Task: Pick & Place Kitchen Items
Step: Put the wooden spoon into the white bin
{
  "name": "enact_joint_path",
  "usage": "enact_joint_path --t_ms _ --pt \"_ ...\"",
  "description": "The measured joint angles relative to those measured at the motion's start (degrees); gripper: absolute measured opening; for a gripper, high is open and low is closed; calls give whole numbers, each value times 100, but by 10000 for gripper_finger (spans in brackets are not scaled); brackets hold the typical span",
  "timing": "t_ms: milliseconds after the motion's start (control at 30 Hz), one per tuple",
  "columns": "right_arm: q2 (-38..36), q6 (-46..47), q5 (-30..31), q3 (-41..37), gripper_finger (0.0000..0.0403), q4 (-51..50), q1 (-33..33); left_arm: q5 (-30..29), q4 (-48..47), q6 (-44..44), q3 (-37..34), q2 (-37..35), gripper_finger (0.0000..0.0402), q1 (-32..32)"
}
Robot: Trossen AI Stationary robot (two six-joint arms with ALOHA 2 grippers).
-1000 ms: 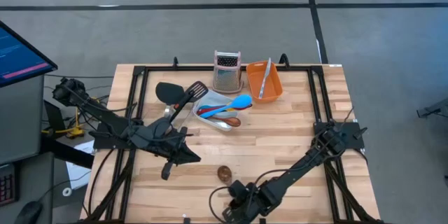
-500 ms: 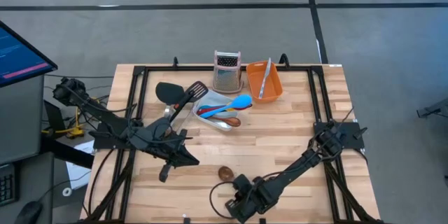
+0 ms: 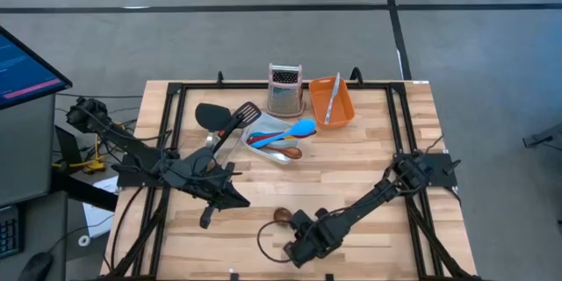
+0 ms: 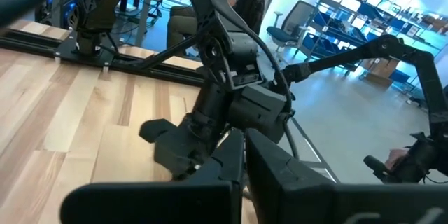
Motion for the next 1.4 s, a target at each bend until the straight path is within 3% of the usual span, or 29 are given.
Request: enact_joint_path --t_ms 433,700,1000,1400 --pt "-41 -168 736 -38 0 -978 -391 13 -90 0 0 0 2 0" --pt "-68 -305 718 -40 0 -938 -541 11 -107 0 -1 0 2 0" --pt "-835 -799 703 -32 0 -798 -415 1 -127 2 -2 0 2 0" --pt "-2201 -1271 1917 -19 0 -915 79 -1 -132 -80 -2 0 2 0"
